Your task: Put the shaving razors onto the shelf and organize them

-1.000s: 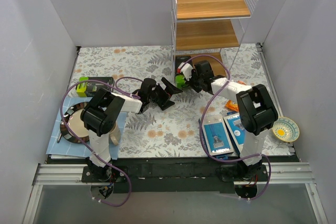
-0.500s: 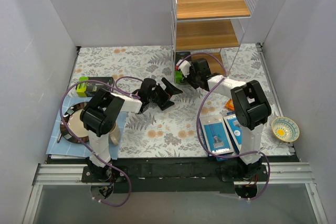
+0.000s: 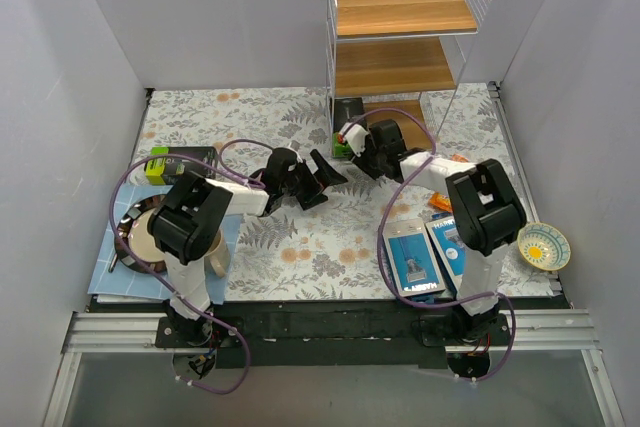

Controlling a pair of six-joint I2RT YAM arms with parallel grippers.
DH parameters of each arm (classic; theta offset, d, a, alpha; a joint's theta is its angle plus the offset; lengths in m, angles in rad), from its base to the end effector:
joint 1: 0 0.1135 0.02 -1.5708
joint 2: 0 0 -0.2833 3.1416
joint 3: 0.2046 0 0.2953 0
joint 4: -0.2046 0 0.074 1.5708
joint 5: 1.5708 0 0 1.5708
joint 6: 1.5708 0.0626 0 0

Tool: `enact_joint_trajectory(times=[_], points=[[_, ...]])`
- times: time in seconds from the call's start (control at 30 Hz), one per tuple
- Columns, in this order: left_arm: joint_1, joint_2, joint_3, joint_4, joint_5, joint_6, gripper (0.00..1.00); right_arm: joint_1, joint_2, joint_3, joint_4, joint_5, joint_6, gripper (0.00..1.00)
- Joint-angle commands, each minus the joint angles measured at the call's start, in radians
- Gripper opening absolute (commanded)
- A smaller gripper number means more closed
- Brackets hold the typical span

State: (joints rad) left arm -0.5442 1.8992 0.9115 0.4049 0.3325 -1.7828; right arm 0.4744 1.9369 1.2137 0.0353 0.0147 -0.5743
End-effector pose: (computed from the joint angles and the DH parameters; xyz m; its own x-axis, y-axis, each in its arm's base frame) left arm 0.3589 -0.2411 0.1000 -0.6073 -0.7126 0.3513 -0.6123 0.1381 -0.7784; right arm 0.4305 0.2200 0.1449 -0.2316 -0.7295 -0.6436 -0.6818 0.5936 -0.4275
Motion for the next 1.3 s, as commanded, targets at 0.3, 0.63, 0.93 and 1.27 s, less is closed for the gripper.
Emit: enact_joint_trajectory(times=[0.3, 0.63, 0.93, 1.27], points=[[0.137, -0.207, 0.223, -0.629, 0.147, 0.629, 0.98, 0.007, -0.466, -0.223, -0.281, -0.093, -0.035, 0.62], [0.509, -0.138, 0.743, -1.103, -0.129, 0.971, 0.98, 0.007, -0.556, -0.295, -0.275, -0.22, 0.037, 0.61], [0.756, -0.037, 0.883, -1.157, -0.38, 1.017, 0.98, 0.006, -0.572, -0.279, -0.291, -0.309, 0.089, 0.63], [0.833, 0.06, 0.923, -1.242, -0.446, 1.123, 0.98, 0.006, -0.587, -0.279, -0.327, -0.32, 0.113, 0.63]])
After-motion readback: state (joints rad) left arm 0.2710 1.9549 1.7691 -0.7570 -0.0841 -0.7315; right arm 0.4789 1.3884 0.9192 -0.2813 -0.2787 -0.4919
